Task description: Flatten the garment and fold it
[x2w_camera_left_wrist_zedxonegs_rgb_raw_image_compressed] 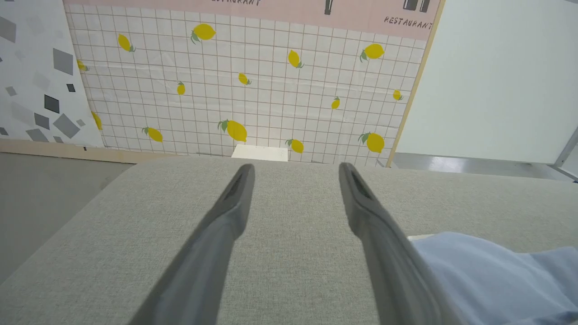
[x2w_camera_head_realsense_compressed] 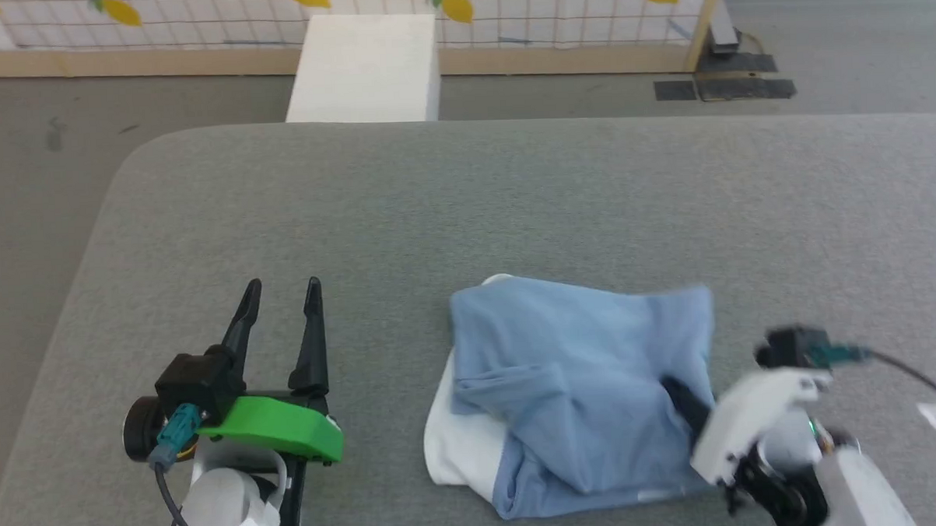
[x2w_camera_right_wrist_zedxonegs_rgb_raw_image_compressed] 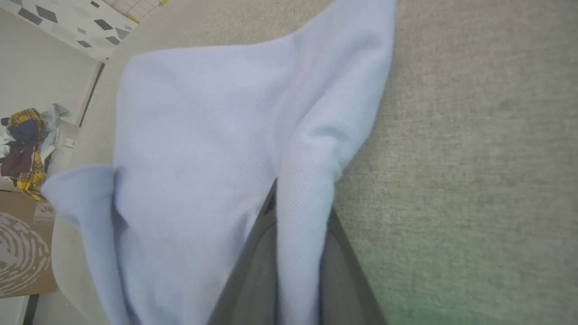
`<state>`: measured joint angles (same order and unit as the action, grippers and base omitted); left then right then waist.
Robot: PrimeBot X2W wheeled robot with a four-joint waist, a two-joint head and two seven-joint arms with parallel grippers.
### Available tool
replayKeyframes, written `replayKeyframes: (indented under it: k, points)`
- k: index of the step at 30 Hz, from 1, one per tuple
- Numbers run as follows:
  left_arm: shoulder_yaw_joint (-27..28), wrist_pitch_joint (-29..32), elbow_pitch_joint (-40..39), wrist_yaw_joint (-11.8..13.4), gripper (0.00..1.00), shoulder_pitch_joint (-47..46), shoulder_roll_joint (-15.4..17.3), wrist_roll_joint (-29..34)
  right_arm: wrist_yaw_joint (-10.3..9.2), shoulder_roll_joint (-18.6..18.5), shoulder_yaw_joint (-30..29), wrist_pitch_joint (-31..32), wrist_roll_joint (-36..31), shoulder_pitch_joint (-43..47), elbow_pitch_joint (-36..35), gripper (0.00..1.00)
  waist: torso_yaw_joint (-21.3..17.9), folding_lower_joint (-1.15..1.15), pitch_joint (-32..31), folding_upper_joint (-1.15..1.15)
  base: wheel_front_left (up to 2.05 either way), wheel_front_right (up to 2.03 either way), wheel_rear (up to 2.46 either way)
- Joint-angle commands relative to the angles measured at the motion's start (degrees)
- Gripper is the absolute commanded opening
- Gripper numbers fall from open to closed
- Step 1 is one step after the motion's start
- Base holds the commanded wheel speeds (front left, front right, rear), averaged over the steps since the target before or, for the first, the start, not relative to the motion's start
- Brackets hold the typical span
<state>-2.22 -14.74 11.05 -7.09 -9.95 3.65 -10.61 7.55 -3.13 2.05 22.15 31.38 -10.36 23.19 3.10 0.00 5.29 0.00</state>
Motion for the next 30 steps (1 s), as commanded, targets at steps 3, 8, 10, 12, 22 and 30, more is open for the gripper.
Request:
replayKeyframes:
  k: [3, 8, 10, 12, 22, 30]
  points:
    - [0.3, -0.3, -0.5, -0.4, 1.0, 0.4, 0.0, -0.2, -0.06, 0.2, 3.5, 2.9, -8.4, -4.1, -7.4, 0.0, -3.6, 0.0, 1.3, 0.0, 0.0, 0.0, 0.0]
    - [0.4, -0.3, -1.2, -0.4, 1.0, -0.5, 0.2, -0.1, -0.06, -4.4, 11.3, 7.8, -20.9, -8.5, -17.1, 0.0, -8.3, 0.0, 2.6, 0.0, 0.0, 0.0, 0.0]
    - [0.6, -0.3, -1.6, -0.4, 1.0, -0.9, 0.4, 0.0, -0.06, -7.4, 14.3, 8.9, -23.7, -10.7, -19.2, 0.0, -10.6, 0.0, 3.3, 0.0, 0.0, 0.0, 0.0]
    - [0.6, -0.3, -2.0, -0.4, 1.0, -1.4, 0.7, 0.2, -0.06, -10.2, 16.5, 9.5, -25.3, -13.0, -20.4, 0.0, -13.0, 0.0, 4.1, 0.0, 0.0, 0.0, 0.0]
    - [-0.7, -0.3, -4.4, -0.4, 1.0, -5.2, 3.4, 1.4, -0.06, -20.7, 18.3, 7.1, -24.4, -23.7, -15.0, 0.0, -24.3, 0.0, 11.4, 0.0, 0.0, 0.0, 0.0]
    - [-2.4, -0.3, -6.0, -0.4, 1.0, -9.5, 7.4, 2.1, -0.06, -24.9, 10.3, -1.5, -28.7, -29.9, -3.4, 0.0, -28.0, 0.0, 19.2, 0.0, 0.0, 0.0, 0.0]
